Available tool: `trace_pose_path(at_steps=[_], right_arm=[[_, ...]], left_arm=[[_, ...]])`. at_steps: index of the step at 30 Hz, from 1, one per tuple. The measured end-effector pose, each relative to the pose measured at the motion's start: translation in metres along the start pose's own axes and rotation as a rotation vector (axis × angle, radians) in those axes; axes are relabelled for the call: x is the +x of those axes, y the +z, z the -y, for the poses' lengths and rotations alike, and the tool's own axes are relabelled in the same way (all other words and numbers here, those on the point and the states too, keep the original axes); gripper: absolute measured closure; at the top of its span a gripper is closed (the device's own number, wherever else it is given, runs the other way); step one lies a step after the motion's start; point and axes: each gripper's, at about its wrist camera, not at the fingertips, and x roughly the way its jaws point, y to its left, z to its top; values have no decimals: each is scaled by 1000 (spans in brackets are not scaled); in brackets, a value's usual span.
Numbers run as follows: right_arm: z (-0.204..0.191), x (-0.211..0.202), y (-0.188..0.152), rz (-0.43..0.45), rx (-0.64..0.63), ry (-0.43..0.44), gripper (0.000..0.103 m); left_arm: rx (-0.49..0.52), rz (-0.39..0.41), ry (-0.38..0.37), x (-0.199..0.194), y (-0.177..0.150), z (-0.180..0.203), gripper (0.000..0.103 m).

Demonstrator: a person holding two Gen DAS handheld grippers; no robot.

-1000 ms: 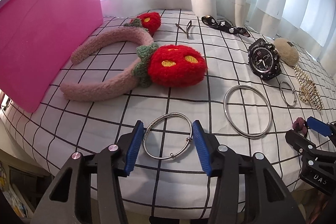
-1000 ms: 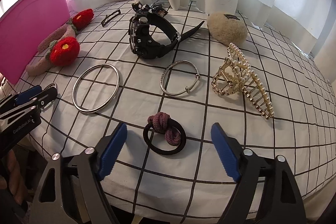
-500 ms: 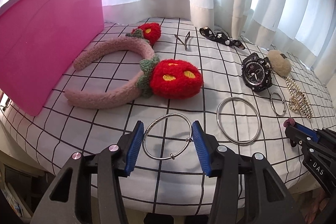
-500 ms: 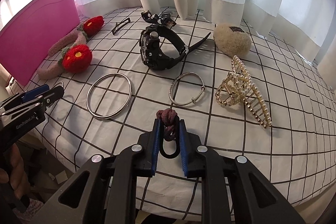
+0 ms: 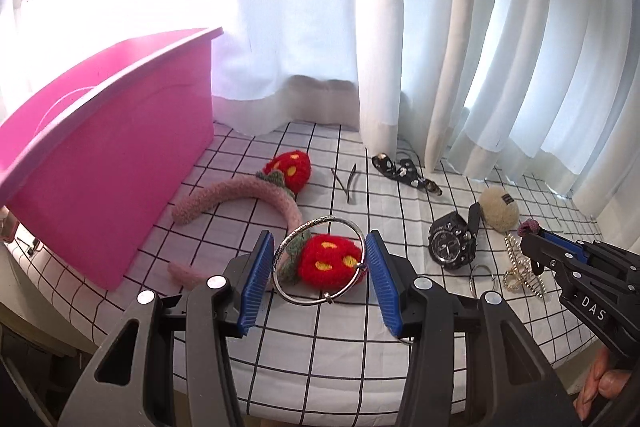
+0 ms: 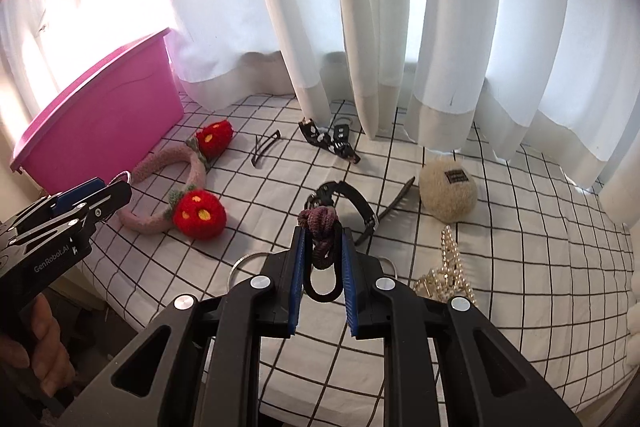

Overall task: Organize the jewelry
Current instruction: 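Close the left tool on the silver bangle while the right tool grips the hair tie, then carry both items over the pink tub and open both tools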

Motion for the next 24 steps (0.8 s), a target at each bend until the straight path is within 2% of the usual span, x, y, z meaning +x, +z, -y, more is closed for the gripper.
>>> trace_pose_path(at_steps=[7, 12, 16, 20, 24], right_arm=[[-36, -16, 68, 112, -58, 109, 86], [-77, -12, 117, 161, -108, 221, 86], [-116, 0, 154, 164, -155, 317, 86], [-162, 19, 183, 157, -224, 390, 86], [-207, 42, 206, 120, -279, 453, 86]], left_arm=[[-30, 131, 18, -34, 50, -23, 57], [-75, 210, 58, -55, 82, -54, 57], [-101, 274, 114, -71, 106, -87, 57], [-135, 293, 181, -73, 123, -125, 57], [-193, 261, 239, -62, 131, -170, 57]])
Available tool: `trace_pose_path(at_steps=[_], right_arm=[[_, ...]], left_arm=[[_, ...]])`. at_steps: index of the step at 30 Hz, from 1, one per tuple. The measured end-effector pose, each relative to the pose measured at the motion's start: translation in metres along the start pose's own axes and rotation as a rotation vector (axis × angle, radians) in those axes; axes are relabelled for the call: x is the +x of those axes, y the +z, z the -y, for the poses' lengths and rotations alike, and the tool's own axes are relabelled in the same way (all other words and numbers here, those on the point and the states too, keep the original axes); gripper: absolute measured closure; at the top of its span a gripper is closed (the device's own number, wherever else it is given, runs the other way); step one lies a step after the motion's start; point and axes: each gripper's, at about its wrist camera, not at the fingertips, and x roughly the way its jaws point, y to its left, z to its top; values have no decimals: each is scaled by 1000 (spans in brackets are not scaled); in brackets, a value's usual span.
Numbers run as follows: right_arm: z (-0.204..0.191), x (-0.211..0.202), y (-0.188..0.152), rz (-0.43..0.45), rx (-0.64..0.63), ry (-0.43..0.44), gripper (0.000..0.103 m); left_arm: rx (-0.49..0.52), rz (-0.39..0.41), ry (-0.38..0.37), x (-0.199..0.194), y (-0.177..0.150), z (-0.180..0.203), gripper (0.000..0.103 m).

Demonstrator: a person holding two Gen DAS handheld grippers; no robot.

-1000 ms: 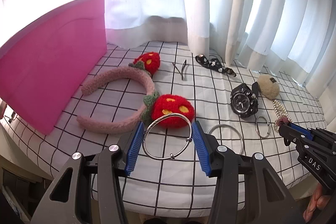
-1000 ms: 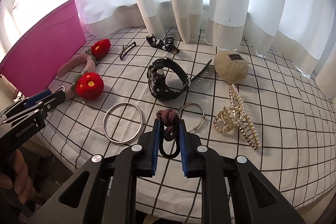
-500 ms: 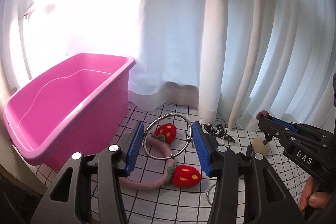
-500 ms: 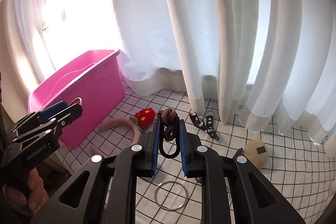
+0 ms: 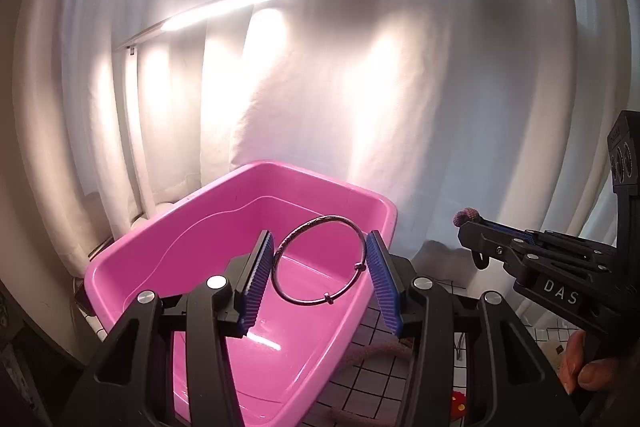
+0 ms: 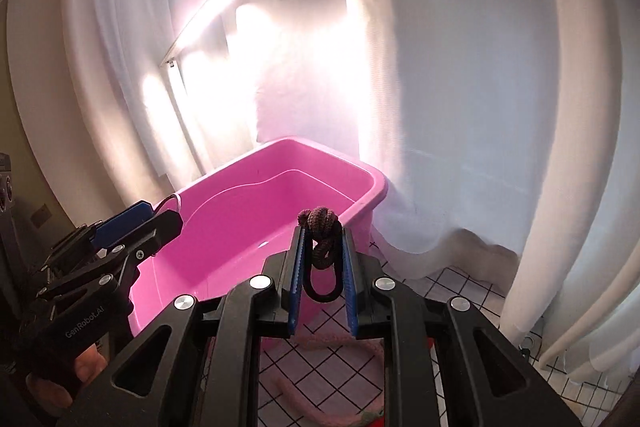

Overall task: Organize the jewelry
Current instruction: 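Carry both items over the pink tub and open both tools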

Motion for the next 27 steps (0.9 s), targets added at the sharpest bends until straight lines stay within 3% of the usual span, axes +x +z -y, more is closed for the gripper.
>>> trace_pose_path(at_steps=[8, 17, 27], right_arm=[[-39, 83, 30, -143, -60, 94, 86], [-48, 167, 22, -395, -22, 102, 86], [-52, 197, 16, -537, -20, 53, 86]], left_arm=[[-79, -118, 96, 43, 0, -59, 57], [-153, -321, 141, 87, -12, -96, 57], [-197, -490, 173, 113, -19, -116, 56]])
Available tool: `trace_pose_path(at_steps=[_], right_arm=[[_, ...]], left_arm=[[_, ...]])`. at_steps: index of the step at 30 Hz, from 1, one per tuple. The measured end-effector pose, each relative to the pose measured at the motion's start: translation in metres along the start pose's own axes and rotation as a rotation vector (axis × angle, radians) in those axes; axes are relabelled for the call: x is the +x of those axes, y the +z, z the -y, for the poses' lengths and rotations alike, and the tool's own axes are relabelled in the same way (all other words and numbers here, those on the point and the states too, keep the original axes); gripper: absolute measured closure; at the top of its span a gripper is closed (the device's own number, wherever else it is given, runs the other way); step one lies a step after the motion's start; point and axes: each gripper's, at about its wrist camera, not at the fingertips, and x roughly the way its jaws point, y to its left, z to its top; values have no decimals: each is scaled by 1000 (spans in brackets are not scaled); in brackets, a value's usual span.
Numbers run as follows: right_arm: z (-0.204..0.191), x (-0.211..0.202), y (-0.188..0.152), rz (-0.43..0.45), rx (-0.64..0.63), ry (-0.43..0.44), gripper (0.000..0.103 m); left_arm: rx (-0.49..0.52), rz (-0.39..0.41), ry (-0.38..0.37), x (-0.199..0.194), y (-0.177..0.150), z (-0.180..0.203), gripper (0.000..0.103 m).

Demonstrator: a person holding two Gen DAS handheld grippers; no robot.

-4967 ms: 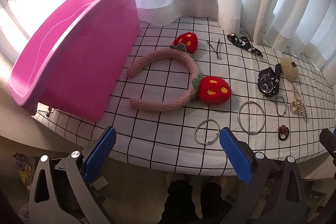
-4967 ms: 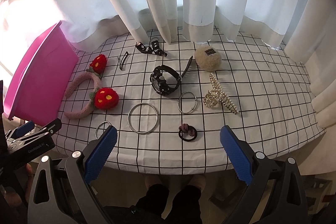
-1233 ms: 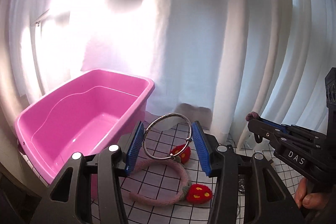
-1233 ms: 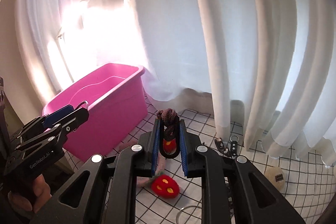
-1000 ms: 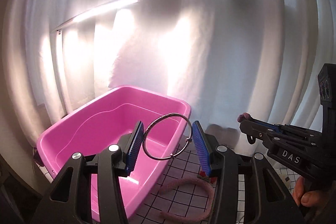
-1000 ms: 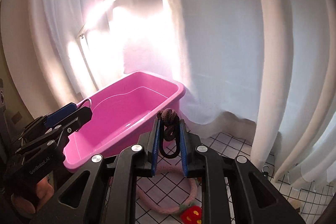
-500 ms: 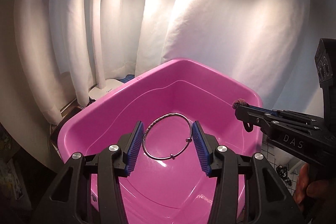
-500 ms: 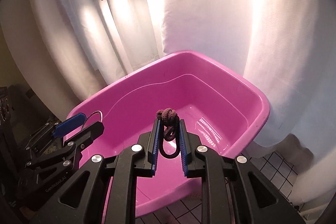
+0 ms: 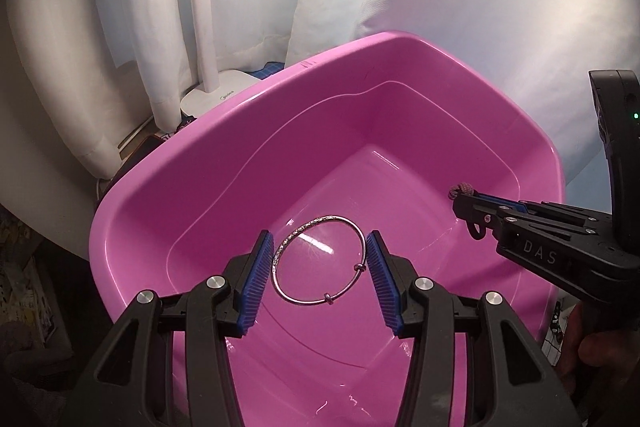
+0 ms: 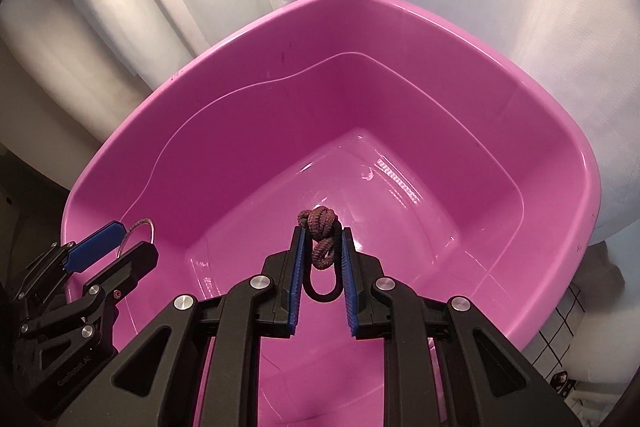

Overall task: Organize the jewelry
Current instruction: 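Carry both items over the pink tub and open both tools, then withdraw both open tools from the tub back toward the table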

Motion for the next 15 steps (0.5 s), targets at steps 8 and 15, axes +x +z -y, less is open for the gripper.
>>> trace_pose_path(at_steps=[8, 15], right_arm=[[-11, 28, 25, -41, -20, -40, 60], [-10, 30, 29, -37, -4, -50, 51]], left_arm=[[11, -70, 29, 7, 1, 0, 32], [38, -43, 80, 1, 0, 2, 17]])
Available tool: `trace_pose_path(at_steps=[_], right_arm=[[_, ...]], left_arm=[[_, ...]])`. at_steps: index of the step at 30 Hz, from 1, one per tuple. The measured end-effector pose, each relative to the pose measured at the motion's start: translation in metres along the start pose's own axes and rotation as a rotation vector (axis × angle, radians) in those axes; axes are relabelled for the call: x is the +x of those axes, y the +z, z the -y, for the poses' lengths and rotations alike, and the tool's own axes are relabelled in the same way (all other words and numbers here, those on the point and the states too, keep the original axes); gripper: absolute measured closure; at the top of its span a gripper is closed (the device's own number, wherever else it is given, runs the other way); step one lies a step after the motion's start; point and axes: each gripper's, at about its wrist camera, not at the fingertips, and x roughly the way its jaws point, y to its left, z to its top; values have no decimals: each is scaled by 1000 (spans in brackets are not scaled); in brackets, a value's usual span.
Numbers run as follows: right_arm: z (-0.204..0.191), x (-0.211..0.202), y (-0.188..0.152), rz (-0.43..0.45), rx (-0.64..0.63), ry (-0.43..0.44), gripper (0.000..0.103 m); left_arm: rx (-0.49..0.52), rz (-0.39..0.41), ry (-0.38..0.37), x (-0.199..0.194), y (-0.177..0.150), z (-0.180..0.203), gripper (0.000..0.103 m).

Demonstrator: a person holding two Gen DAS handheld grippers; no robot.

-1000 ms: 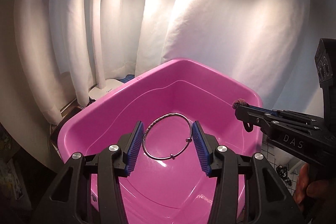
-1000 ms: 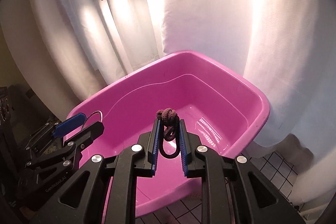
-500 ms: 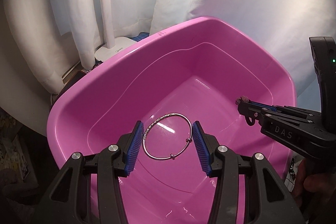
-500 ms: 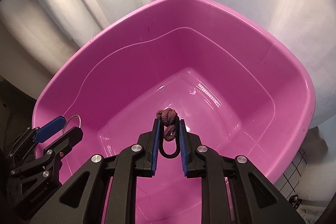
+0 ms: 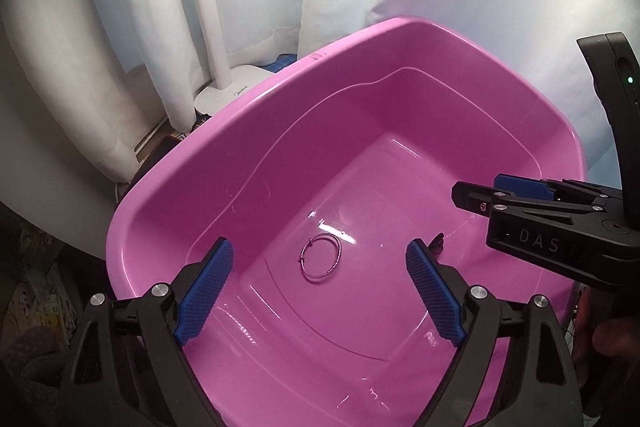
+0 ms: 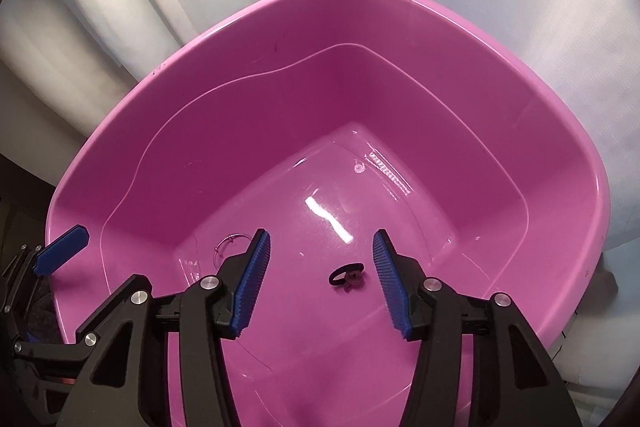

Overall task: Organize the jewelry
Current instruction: 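Withdraw both open tools from the tub back toward the table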

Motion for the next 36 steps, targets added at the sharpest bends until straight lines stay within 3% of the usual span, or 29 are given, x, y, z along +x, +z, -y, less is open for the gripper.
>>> trace_pose_path(at_steps=[30, 33, 36], right_arm=[[0, -26, -8, 24, 18, 7, 50], [-1, -32, -11, 35, 21, 13, 42], [-3, -39, -14, 49, 22, 16, 41]], left_arm=[[-17, 16, 1, -17, -7, -8, 17], [-16, 22, 1, -23, -8, -8, 17], [-16, 30, 1, -29, -10, -7, 17]])
